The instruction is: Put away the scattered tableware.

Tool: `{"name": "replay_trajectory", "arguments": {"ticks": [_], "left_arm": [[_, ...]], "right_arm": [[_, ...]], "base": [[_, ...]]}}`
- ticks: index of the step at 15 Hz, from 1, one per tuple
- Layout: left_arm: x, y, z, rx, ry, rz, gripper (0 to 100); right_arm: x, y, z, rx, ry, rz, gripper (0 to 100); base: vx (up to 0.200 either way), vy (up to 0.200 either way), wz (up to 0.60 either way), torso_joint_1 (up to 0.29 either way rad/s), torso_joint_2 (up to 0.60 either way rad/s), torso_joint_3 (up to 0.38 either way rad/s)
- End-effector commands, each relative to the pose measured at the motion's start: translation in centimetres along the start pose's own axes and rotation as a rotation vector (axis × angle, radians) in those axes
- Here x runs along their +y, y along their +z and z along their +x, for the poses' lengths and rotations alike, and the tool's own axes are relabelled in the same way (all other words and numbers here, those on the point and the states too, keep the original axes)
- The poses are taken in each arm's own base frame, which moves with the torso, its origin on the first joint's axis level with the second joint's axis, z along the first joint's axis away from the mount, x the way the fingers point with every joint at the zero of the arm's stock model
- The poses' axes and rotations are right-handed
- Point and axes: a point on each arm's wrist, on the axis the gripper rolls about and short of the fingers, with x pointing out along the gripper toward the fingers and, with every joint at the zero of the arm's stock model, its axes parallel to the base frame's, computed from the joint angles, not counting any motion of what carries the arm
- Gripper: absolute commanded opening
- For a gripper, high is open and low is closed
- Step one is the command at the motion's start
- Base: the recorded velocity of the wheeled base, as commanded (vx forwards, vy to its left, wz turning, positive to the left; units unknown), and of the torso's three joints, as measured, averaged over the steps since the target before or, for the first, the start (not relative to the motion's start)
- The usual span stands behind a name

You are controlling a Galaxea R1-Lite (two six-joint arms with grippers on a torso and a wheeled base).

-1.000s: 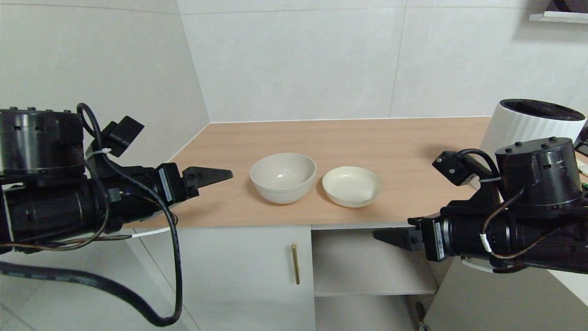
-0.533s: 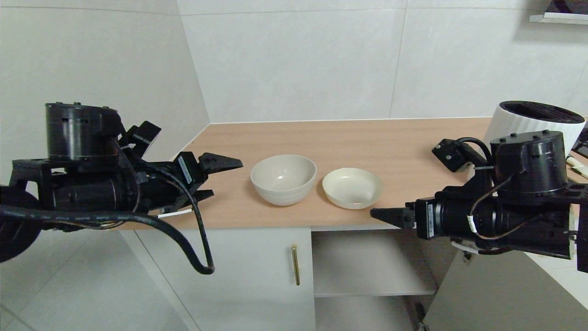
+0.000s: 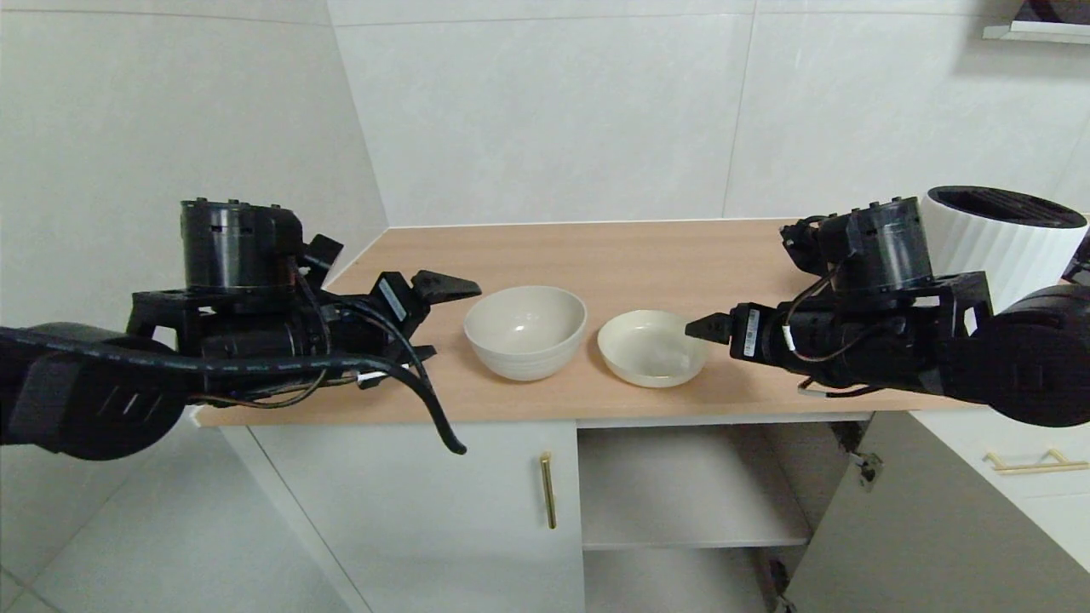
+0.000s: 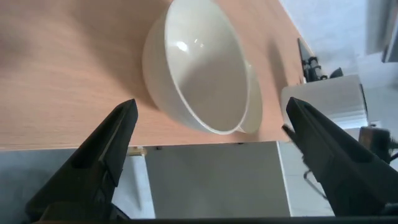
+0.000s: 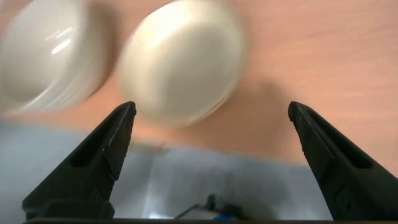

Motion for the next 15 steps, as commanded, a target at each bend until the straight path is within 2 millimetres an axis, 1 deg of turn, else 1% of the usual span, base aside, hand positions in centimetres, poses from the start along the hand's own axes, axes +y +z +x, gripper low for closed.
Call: {"name": "replay_trajectory", "arguments": {"ticks": [1,2,3,6,8,14,15], "left_arm": [[0.9,-0.7,1.9,0.007,0.047,-0.003,100],[1.2,-0.8,2.9,-0.027,0.081,0.003,100],[1.4,-1.0,3.3,-0.036,0.095,0.006,100],[1.0,-1.8,3.7,-0.008,0.085,0.017,100],[1.0,-1.8,4.2,-0.006,0.084,0.018,100],[1.7,-2.0,5.4,0.008,0.107,0.011,100],[1.6,-1.9,5.4,0.003,0.104,0.012,0]], "right_arm": [[-0.1,-0.4,1.5,0.022,-0.019,-0.003,100],[-0.1,-0.5,1.5,0.023,-0.019,-0.003,100],[-0.1,-0.5,1.6,0.025,-0.020,-0.003,100],[-0.1,-0.6,1.6,0.026,-0.021,-0.004,100],[-0.1,-0.6,1.6,0.027,-0.021,-0.004,100],[-0.2,-0.7,1.8,0.033,-0.024,-0.005,100],[-0.1,-0.7,1.7,0.030,-0.023,-0.004,100]], "base": [[0.000,0.000,0.00,0.000,0.00,0.000],[0.000,0.000,0.00,0.000,0.00,0.000],[0.000,0.000,0.00,0.000,0.00,0.000],[0.000,0.000,0.00,0.000,0.00,0.000],[0.000,0.000,0.00,0.000,0.00,0.000],[0.000,0.000,0.00,0.000,0.00,0.000],[0.000,0.000,0.00,0.000,0.00,0.000]]}}
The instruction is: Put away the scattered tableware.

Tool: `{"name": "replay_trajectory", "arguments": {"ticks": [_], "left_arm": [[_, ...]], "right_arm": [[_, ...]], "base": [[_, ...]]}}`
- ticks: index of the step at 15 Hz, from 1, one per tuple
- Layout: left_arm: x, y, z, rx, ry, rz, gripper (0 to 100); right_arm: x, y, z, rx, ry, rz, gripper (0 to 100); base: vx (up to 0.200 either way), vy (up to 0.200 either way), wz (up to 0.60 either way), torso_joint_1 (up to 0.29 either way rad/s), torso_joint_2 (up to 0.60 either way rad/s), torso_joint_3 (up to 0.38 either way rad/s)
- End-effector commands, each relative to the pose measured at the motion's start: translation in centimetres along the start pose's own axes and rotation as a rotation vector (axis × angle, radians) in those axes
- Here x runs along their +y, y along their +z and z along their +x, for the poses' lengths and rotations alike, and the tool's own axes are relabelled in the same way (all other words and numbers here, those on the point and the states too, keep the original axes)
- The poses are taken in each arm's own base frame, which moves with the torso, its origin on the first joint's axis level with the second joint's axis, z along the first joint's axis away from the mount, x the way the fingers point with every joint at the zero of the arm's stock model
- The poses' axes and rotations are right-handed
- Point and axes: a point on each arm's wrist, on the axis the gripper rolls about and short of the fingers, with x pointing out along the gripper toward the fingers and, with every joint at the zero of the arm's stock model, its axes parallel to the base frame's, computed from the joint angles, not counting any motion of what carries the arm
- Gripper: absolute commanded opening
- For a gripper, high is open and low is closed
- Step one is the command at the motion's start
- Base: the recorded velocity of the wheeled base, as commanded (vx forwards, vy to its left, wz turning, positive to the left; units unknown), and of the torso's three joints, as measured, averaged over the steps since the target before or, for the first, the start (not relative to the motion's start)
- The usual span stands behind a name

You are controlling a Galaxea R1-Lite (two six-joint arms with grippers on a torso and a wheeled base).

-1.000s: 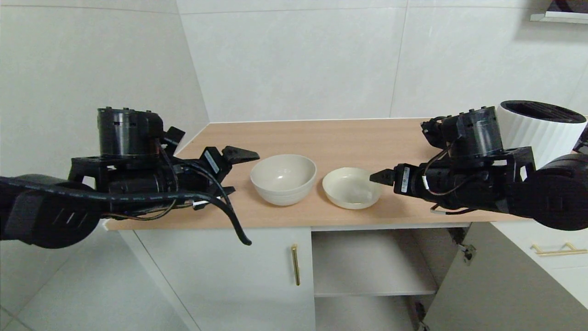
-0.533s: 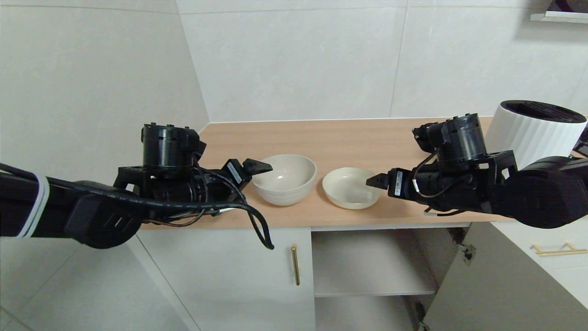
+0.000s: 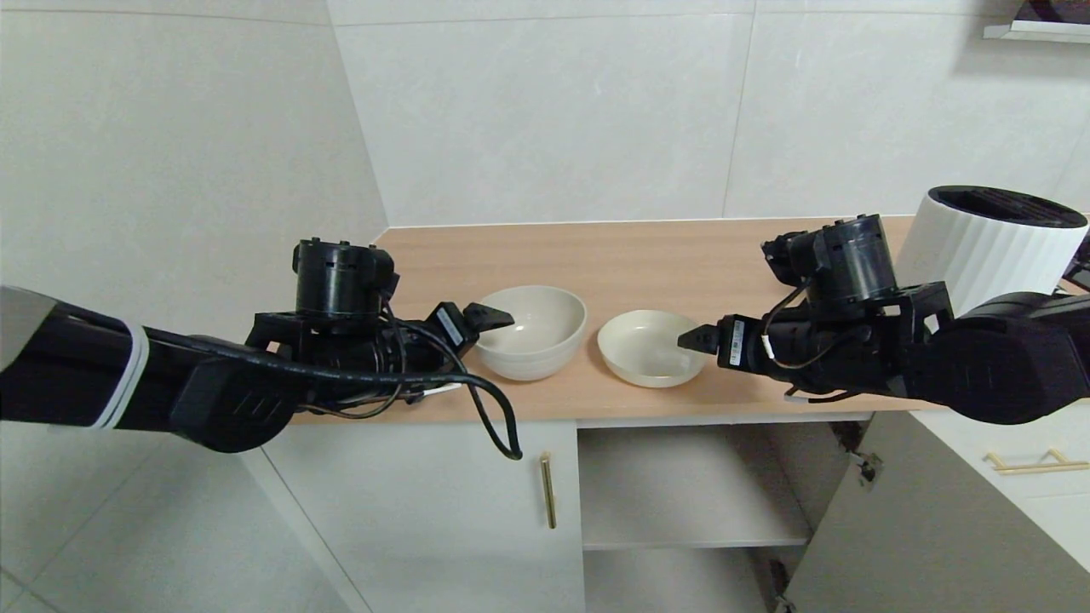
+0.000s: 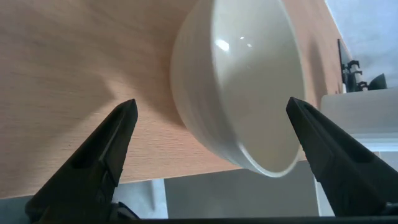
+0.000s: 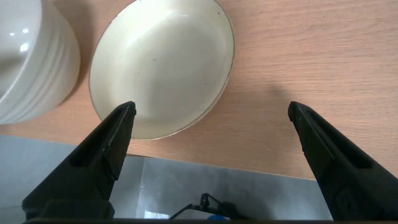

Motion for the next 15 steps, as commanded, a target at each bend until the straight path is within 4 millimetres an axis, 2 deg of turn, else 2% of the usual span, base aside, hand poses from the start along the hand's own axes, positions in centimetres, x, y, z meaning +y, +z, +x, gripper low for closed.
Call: {"name": "replay_trajectory", "arguments": {"ticks": [1,8,11,15], "left_arm": [[0.0,0.0,0.1,0.000,0.002,-0.001,0],[-0.3,0.2,-0.4,-0.010,-0.007,-0.001,0],[-0.6,0.4,-0.9,-0.019,-0.019,0.002,0],[-1.1,0.7,-2.0,-0.035,-0.033,0.004,0]], "right_arm": [[0.0,0.1,-0.1,-0.003,0.002,0.000,100],[0.0,0.0,0.1,-0.014,-0.028,-0.002,100],[0.0,0.1,1.1,-0.029,-0.072,-0.006,100],[1.0,1.1,3.8,-0.027,-0.152,-0.034,100]], "base": [[0.000,0.000,0.00,0.000,0.00,0.000],[0.000,0.000,0.00,0.000,0.00,0.000],[0.000,0.000,0.00,0.000,0.00,0.000],[0.000,0.000,0.00,0.000,0.00,0.000]]}}
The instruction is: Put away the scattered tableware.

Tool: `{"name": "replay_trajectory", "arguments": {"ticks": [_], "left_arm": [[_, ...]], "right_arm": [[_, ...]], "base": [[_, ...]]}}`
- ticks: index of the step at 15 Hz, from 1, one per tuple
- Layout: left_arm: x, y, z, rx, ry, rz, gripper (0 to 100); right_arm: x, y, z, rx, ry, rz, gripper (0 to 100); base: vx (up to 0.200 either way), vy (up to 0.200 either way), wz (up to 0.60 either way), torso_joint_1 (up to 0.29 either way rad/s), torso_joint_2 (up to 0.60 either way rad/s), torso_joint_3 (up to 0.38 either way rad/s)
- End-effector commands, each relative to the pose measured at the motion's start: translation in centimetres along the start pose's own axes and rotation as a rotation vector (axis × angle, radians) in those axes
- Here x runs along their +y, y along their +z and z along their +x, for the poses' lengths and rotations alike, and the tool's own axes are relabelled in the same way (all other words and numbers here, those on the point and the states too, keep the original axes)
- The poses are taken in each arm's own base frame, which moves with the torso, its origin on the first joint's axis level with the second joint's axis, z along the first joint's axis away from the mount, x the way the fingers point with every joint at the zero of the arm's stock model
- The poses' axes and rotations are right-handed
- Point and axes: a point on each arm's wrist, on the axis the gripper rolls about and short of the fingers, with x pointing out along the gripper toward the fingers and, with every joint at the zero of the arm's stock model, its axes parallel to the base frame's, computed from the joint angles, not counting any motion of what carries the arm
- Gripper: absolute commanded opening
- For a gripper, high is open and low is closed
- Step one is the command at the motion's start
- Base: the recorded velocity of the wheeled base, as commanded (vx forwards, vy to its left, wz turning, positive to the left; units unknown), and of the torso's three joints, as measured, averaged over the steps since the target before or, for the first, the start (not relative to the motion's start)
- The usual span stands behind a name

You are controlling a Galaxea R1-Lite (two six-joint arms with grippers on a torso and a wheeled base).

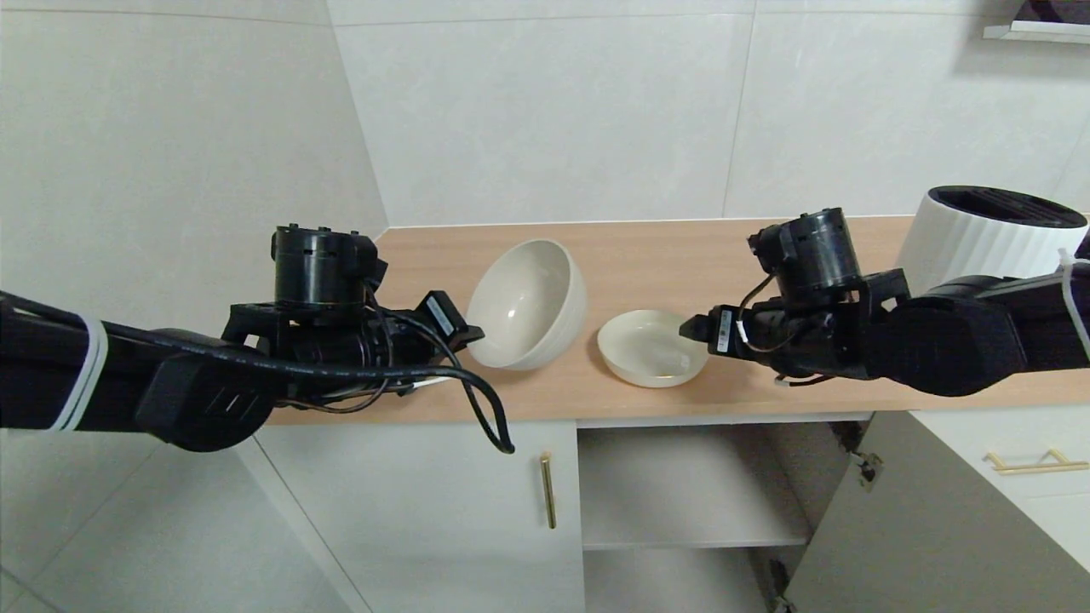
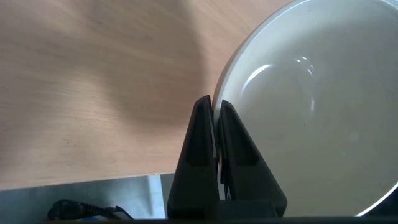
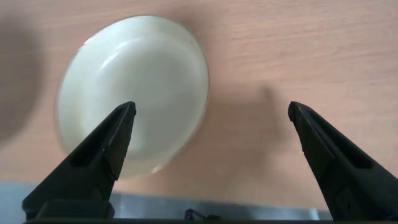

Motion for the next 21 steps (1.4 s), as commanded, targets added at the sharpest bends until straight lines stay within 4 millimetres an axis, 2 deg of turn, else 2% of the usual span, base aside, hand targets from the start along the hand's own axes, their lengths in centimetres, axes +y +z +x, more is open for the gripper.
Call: {"name": "replay_trajectory", "arguments": {"ticks": [1,7,12,13,19,20,21], "left_arm": [[-0.3,0.2,-0.5,-0.010,-0.010,0.001,0],[-0.2,0.1,-0.4,-0.007,-0.006,0.000,0],[-0.1,0.2,-0.5,-0.009,-0.005,-0.001,0],[-0.1,0.3,-0.5,-0.013,-0.004,0.000,0],[0.0,0.5,-0.6,-0.017,-0.005,-0.001,0],[0.0,0.5,-0.6,-0.019,-0.003,-0.001,0],[0.0,0.5,-0.8,-0.020,-0.004,0.000,0]], "right_arm": [[0.7,-0.3,2.0,0.016,-0.041,-0.018,100],[0.5,-1.4,3.6,0.032,-0.101,-0.062,100],[0.5,-1.5,3.6,0.033,-0.101,-0.061,100],[0.5,-1.4,3.5,0.031,-0.101,-0.060,0],[0.5,-0.9,3.0,0.017,-0.094,-0.046,0],[0.5,-0.7,2.5,0.013,-0.092,-0.045,0],[0.2,-0.2,1.3,-0.002,-0.085,-0.038,0]], "base": [[0.000,0.000,0.00,0.000,0.00,0.000],[0.000,0.000,0.00,0.000,0.00,0.000],[0.000,0.000,0.00,0.000,0.00,0.000],[0.000,0.000,0.00,0.000,0.00,0.000],[0.000,0.000,0.00,0.000,0.00,0.000],[0.000,0.000,0.00,0.000,0.00,0.000],[0.000,0.000,0.00,0.000,0.00,0.000]]}}
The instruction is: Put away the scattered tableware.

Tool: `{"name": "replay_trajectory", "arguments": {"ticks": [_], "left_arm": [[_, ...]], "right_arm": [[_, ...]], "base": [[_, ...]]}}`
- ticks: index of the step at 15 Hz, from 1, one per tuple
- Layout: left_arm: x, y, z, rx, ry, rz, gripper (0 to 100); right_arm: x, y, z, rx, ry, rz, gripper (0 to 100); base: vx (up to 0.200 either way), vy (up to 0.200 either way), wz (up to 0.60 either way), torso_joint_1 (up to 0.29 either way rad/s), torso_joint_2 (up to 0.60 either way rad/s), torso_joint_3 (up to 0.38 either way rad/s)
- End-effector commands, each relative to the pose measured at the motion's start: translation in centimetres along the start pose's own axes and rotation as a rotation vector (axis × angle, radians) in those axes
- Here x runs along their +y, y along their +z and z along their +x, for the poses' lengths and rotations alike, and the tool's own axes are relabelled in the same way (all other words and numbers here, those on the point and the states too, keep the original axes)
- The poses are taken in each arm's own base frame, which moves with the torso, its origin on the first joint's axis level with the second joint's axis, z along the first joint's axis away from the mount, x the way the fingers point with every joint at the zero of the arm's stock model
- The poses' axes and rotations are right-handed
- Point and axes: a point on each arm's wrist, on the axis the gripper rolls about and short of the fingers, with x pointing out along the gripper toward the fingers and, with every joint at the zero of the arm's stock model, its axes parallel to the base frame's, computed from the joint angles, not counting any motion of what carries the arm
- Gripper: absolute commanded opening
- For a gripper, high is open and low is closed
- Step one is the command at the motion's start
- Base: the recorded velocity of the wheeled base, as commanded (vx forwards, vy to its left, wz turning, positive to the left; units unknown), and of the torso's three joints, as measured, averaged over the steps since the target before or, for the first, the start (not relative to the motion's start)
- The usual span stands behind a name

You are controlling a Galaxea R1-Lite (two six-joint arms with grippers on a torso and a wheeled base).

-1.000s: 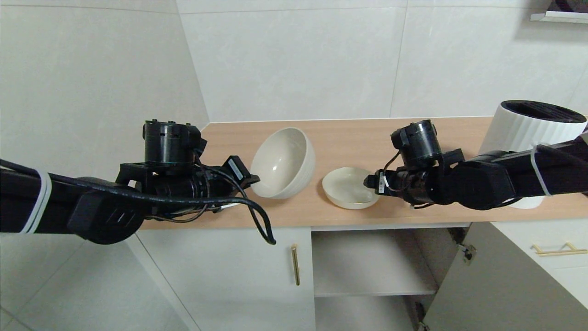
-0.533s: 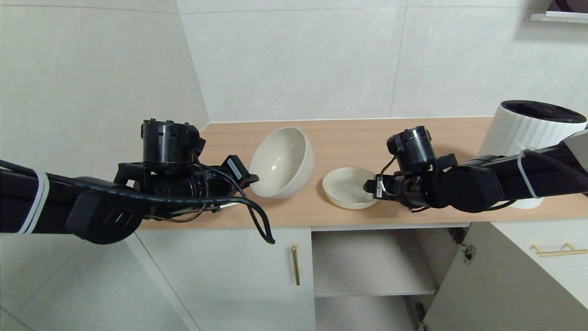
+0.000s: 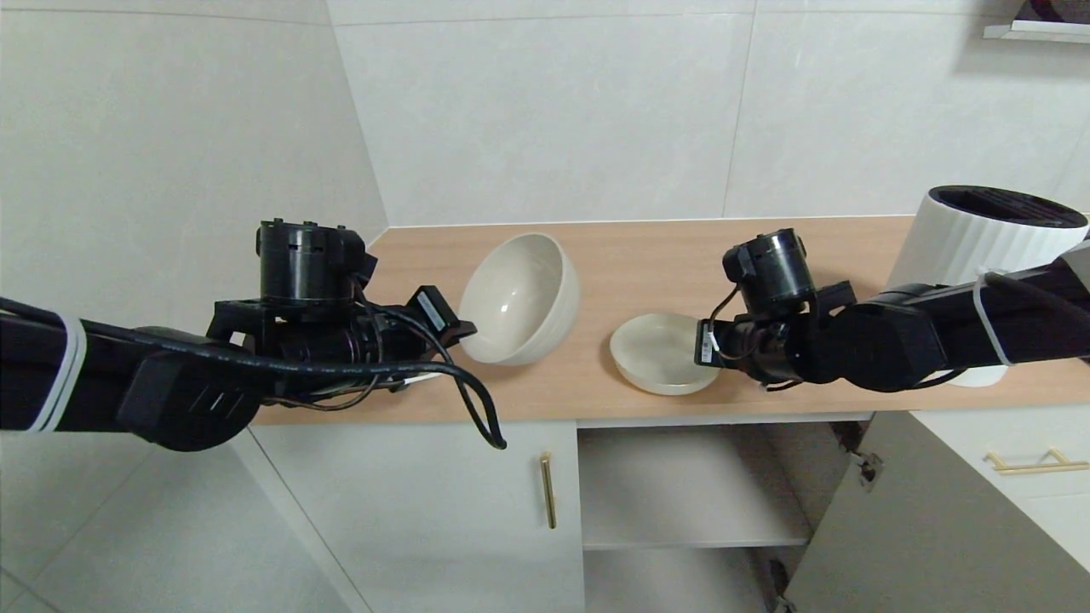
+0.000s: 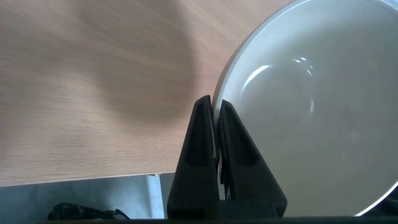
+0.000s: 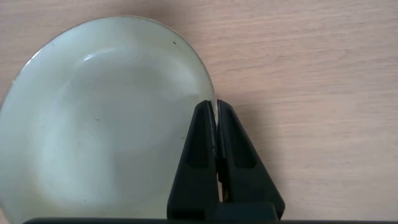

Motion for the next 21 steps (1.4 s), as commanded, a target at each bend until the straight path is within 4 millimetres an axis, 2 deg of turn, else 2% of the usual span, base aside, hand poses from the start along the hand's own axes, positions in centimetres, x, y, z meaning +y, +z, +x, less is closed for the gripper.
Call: {"name": "replay_trajectory", "arguments": {"ticks": [1,3,6,8,10,11,14,18,21], "left_arm": [[-0.2,0.1,-0.3,-0.006,-0.006,0.001,0],[-0.1,-0.1,-1.6,-0.009,-0.007,0.021,0],[0.4,-1.0,-4.3,-0.004,0.003,0.081,0],[0.9,-2.1,-7.1,0.007,0.015,0.157,0],[2.0,-3.5,-9.0,0.054,0.056,0.258,0],[2.9,-4.4,-9.8,0.101,0.085,0.303,0],[3.4,-6.1,-10.2,0.208,0.123,0.367,0],[3.8,-8.5,-8.3,0.349,0.157,0.403,0],[4.1,-9.3,-8.3,0.391,0.156,0.413,0]], "right_arm": [[-0.7,1.1,-2.4,-0.032,0.021,0.015,0],[-2.1,1.6,-6.2,-0.057,0.046,0.023,0],[-3.6,0.6,-9.7,-0.013,0.105,0.009,0],[-4.3,-0.6,-12.2,0.077,0.178,-0.012,0],[-4.5,-2.5,-13.5,0.135,0.209,-0.045,0],[-4.8,-3.2,-13.9,0.152,0.217,-0.059,0],[-5.4,-5.3,-13.4,0.225,0.213,-0.097,0],[-5.2,-5.9,-12.7,0.265,0.239,-0.123,0],[-4.9,-6.7,-11.5,0.307,0.218,-0.139,0]], "base": [[0.000,0.000,0.00,0.000,0.00,0.000],[0.000,0.000,0.00,0.000,0.00,0.000],[0.000,0.000,0.00,0.000,0.00,0.000],[0.000,0.000,0.00,0.000,0.00,0.000],[0.000,0.000,0.00,0.000,0.00,0.000],[0.000,0.000,0.00,0.000,0.00,0.000],[0.000,0.000,0.00,0.000,0.00,0.000],[0.000,0.000,0.00,0.000,0.00,0.000],[0.000,0.000,0.00,0.000,0.00,0.000]]}}
